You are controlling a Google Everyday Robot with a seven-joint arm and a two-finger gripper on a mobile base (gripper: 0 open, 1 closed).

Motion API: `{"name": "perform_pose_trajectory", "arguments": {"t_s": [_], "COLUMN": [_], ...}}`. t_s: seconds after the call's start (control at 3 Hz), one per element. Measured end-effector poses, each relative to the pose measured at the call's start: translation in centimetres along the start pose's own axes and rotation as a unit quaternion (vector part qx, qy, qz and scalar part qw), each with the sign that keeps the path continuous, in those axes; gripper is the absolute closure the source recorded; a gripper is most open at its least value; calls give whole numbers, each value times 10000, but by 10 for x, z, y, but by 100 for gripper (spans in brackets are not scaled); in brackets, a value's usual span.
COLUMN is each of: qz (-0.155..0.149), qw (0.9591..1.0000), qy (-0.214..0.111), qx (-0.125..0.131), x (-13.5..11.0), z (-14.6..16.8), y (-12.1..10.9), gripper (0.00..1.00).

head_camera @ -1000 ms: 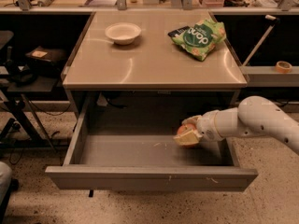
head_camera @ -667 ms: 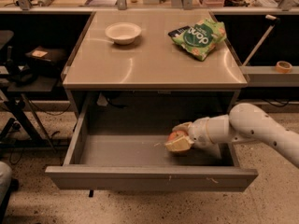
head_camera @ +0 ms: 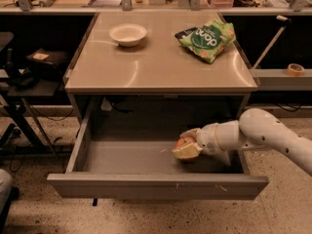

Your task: Place apple into top drawer

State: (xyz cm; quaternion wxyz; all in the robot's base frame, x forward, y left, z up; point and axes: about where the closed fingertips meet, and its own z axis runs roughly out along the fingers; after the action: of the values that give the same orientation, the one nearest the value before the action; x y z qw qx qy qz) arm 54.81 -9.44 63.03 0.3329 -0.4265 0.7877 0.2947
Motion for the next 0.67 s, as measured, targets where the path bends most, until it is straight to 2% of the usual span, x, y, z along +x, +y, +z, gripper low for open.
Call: {"name": "perform_pose_trajectory", "arguments": {"t_s": [0.67], "qz": [0], "qw": [10000], "qy": [0], "qx": [-1], "x": [0], "z": [0], "y": [0], "gripper": [12]}}
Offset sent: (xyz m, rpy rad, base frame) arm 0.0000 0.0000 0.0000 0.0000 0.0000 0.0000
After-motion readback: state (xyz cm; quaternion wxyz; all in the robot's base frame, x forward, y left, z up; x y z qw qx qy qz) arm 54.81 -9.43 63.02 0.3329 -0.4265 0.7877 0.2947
